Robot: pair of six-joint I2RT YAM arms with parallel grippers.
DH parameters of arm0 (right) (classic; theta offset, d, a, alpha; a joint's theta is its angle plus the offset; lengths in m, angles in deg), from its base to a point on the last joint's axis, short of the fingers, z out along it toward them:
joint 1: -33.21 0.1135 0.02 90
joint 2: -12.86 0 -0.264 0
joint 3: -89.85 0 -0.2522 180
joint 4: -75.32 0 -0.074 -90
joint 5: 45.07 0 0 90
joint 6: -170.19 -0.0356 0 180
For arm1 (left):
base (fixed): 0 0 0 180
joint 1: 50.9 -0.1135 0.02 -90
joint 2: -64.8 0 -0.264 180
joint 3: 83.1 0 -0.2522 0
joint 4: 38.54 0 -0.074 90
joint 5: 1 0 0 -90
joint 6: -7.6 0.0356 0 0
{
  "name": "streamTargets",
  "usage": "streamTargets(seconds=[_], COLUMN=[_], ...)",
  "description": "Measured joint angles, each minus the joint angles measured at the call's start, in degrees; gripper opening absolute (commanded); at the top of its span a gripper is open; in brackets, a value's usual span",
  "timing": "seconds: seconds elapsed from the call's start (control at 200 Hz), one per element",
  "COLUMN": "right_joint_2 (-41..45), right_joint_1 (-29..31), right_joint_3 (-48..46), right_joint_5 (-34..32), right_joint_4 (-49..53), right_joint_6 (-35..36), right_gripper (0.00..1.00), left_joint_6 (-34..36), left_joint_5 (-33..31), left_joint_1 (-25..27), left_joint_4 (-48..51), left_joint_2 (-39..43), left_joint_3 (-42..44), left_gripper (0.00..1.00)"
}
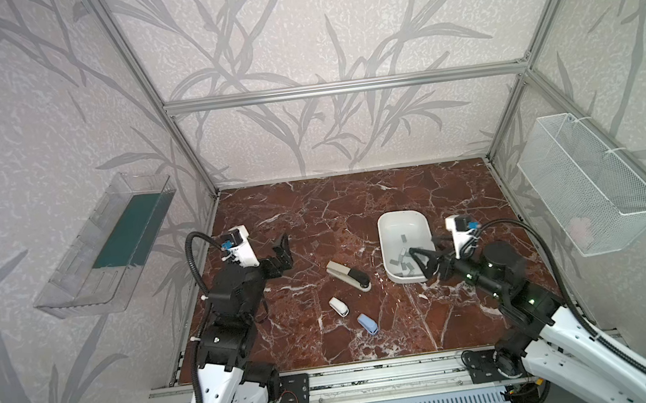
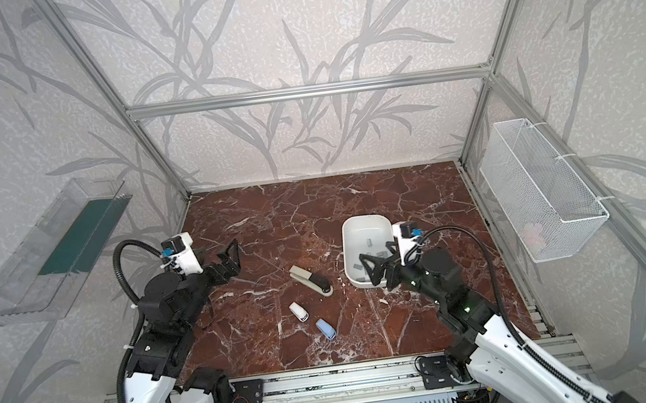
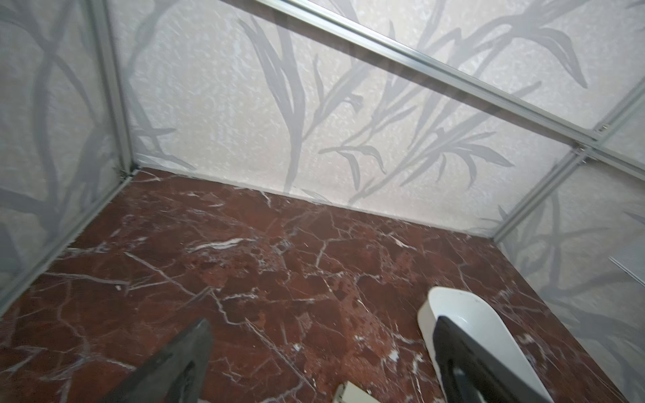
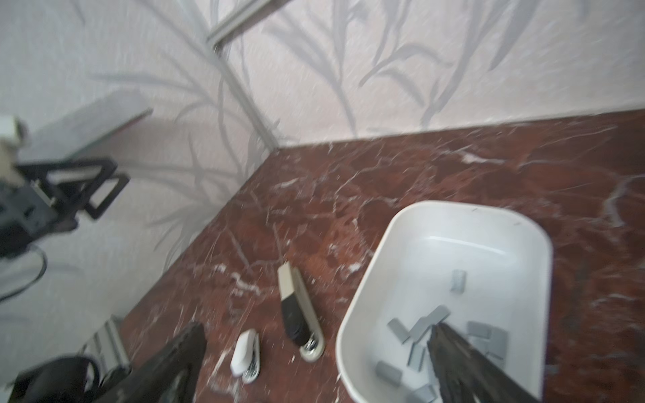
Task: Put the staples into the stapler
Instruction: 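Grasp the light-blue stapler with the left gripper while the right gripper nears the tray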
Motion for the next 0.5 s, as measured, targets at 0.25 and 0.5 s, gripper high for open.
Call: streamTargets(seconds=[0.25, 0.5], right_joint_2=[-3.0, -0.5], right_joint_1=[28.2, 30.8], right_joint_3=[-1.7, -12.1], right_joint_5=[-11.4, -18.6], right_joint_4=[4.0, 8.3], right_joint_6=[1.0, -5.0], right_gripper=[0.58, 0.54], left_joint_6=[11.3, 35.3], left_joint_5=[12.6, 20.3], left_joint_1=[13.7, 28.6], left_joint_4=[-4.1, 2.9], left_joint_2=[-15.0, -23.0], left_joint_3=[2.0, 1.9], left_gripper=[0.73, 0.65])
